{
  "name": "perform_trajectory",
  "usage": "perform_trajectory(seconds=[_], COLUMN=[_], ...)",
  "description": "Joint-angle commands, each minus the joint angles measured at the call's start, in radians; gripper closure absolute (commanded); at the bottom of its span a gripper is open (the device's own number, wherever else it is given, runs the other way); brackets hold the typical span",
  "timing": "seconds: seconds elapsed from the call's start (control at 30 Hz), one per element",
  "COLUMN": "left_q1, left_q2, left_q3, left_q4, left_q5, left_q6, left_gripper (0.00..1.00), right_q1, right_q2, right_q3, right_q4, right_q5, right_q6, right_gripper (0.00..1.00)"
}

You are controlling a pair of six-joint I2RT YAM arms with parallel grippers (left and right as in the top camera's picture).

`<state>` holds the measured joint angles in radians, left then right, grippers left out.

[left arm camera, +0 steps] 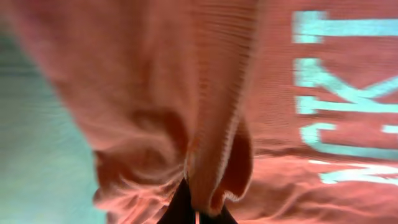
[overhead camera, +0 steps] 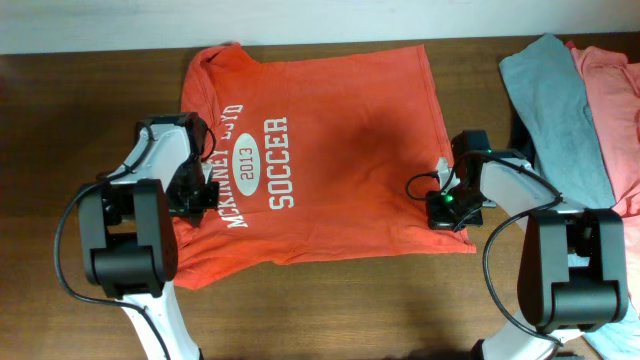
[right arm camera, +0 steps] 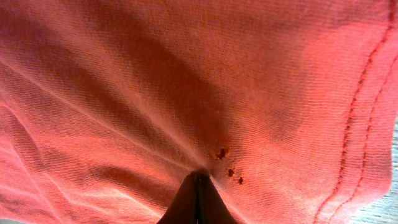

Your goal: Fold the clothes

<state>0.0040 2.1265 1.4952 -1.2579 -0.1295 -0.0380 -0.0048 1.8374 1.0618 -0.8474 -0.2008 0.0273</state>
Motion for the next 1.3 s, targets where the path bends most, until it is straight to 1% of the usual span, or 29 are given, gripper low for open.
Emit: perform_trajectory(seconds=[0.0,0.2,0.33,0.6,0.77,0.87,1.0,1.13,1.27], left_q1=[0.032,0.107,0.166,0.239,0.29,0.325,0.359,0.37,0.369], left_q2=[-0.006,-0.006,-0.006,-0.006,-0.006,-0.006,-0.006,-0.006,-0.006], left_q3=[0.02,0.02,0.02,0.02,0.021,0.029,0.061,0.121,0.203], left_q4=[-0.015,-0.013,-0.001,0.033,0.05,0.059,0.055,0.032,-0.014], left_q5=[-0.132,-0.133,-0.127,-0.114,-0.126,-0.126,-0.125,-0.118,-0.117], left_q6=[-0.102,-0.147,-0.153,-0.157,-0.198,-0.206,-0.205,-0.205,-0.204], left_gripper=[0.99,0.99,0.99,0.99,0.99,0.98,0.92,0.88,0.87], right_q1=[0.005,0.005,0.005,0.005,0.005,0.005,0.005,0.005,0.005], right_q2=[0.004,0.004,0.004,0.004,0.004,0.004,0.004,0.004,0.004], right_q3=[-0.03,-0.03,-0.03,-0.03,-0.03,-0.03,-0.03,-0.03,-0.03], right_q4=[-0.004,-0.004,-0.003,-0.003,-0.004,-0.003,-0.003,-0.004,-0.004], right_q5=[0.059,0.059,0.059,0.059,0.059,0.059,0.058,0.059,0.059], right_q6=[0.014,0.014,0.014,0.014,0.014,0.014,0.014,0.014,0.014], right_gripper=[0.96,0.96,0.96,0.96,0.96,0.96,0.96,0.96,0.96])
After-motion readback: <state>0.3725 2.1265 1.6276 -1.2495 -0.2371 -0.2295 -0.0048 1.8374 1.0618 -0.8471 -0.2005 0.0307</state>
